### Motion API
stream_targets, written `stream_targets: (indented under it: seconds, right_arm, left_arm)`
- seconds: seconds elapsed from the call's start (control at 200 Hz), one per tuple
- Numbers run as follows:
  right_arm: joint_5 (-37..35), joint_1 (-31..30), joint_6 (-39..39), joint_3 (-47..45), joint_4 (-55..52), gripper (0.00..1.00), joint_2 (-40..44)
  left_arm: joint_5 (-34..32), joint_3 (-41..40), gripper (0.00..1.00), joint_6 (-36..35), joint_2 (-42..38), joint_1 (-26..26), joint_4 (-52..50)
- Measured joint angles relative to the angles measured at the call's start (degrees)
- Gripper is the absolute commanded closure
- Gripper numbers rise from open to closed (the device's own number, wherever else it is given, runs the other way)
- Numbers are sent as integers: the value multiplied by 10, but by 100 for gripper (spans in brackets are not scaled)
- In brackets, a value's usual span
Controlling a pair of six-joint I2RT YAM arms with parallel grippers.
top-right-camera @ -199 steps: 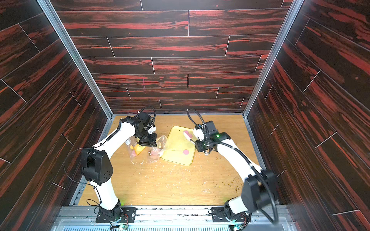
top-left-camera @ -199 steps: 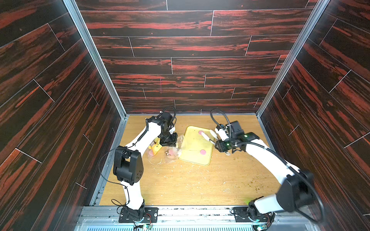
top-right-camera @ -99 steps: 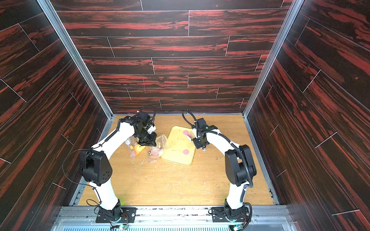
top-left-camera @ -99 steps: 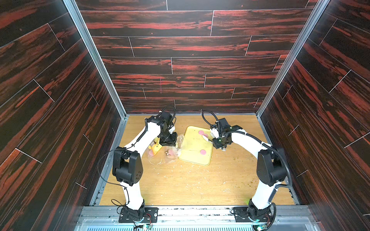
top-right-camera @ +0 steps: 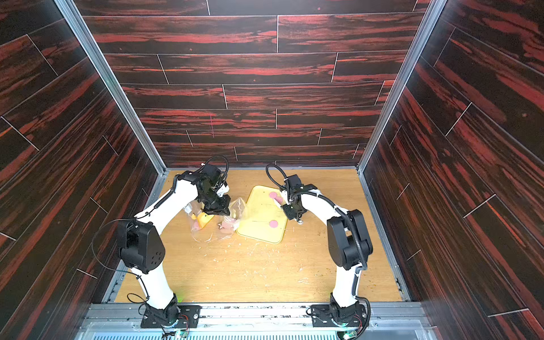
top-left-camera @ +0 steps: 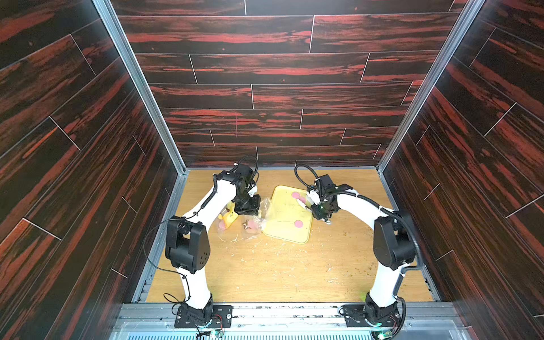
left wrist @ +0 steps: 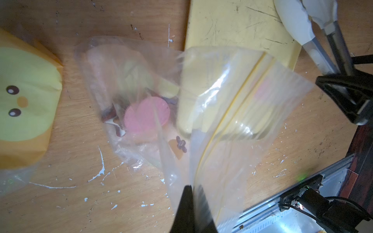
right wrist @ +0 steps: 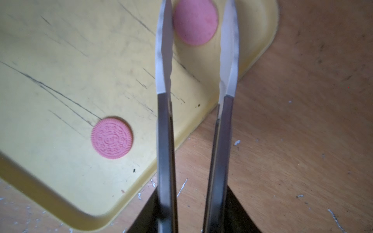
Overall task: Put the cookies into a resealable bag to prevent moisture
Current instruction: Pick up the cookie from the tray.
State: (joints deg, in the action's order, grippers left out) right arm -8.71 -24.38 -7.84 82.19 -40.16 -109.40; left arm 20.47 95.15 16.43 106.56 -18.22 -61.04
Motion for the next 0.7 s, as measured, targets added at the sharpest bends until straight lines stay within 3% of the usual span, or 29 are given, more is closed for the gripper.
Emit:
stream_targets:
  seconds: [0.466,0.702]
  right_arm:
    - [-16,-10,0,9,-8,63,-5]
    - [44,-10,6,-35,-5,64,98]
  left_arm:
    - [1,0,100,0,0,0,0]
    - [2,0,100,0,0,0,0]
